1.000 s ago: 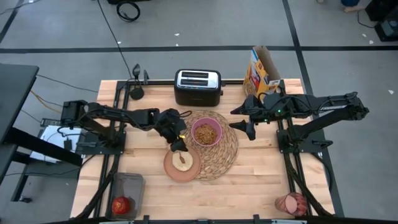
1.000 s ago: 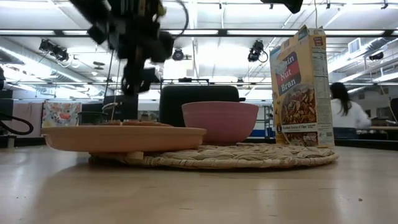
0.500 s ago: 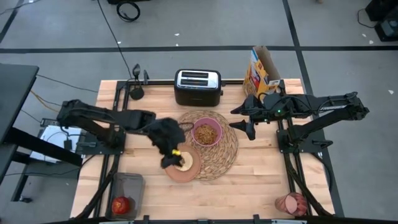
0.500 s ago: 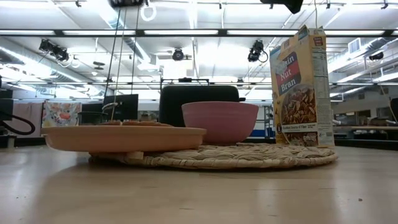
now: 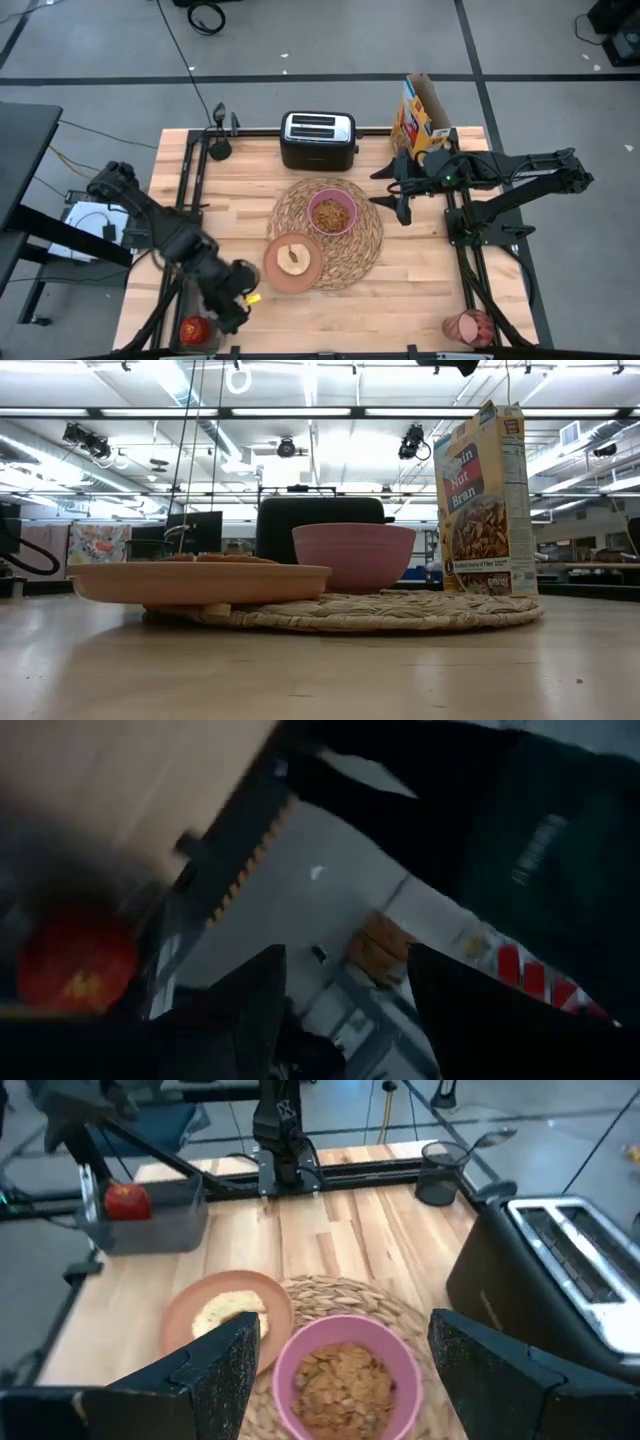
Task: Arrange a breakfast setting
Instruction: Put the apple on the brown placemat
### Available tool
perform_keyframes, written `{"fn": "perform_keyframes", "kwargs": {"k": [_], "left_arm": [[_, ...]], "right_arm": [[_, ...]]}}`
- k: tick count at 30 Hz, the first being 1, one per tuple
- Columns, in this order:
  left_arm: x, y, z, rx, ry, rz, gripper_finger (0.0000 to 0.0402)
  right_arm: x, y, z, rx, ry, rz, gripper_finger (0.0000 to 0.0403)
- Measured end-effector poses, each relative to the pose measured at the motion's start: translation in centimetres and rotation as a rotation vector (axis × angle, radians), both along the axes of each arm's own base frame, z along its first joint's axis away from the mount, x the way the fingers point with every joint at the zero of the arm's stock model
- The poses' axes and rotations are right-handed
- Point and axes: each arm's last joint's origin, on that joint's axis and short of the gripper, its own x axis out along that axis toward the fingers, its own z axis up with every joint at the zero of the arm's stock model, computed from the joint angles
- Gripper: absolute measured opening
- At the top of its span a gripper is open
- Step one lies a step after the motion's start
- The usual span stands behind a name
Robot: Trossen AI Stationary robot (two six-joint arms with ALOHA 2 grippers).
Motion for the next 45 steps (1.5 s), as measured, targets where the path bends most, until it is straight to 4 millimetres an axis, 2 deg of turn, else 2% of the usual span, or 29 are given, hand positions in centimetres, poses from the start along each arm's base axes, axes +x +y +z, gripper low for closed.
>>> {"fn": "perform_keyframes", "kwargs": {"k": [4,8,14,19,24,39,45], "left_arm": [[-1.3,-1.3,-1.0,0.078,0.146,0.125,0.0217],[-2.2,-2.8,-1.8,0.099,0.234,0.154,0.0225],[-3.6,-3.8,-2.1,0.11,0.329,0.198,0.0282],[-4.9,-3.8,-3.2,0.238,0.42,0.183,0.033],[-4.9,-4.6,-5.2,0.365,0.451,0.07,0.0341],[-3.7,-7.1,-9.0,0.389,0.482,-0.153,0.0347],[-3.9,-7.9,-10.4,0.431,0.485,-0.225,0.0352]], "right_arm": [[0.0,-0.3,0.0,-0.037,0.006,0.004,0.0293],[-0.2,-0.3,-0.4,-0.036,0.055,0.005,0.0295],[-0.6,0.6,-1.0,-0.034,0.122,0.067,0.0295],[-0.8,1.5,-1.1,-0.03,0.138,0.119,0.0295],[-1.0,2.5,-1.1,-0.034,0.137,0.168,0.0295],[-1.1,2.9,-1.1,-0.036,0.136,0.181,0.0295],[-1.1,2.9,-1.1,0.012,0.134,0.16,0.0295]]}}
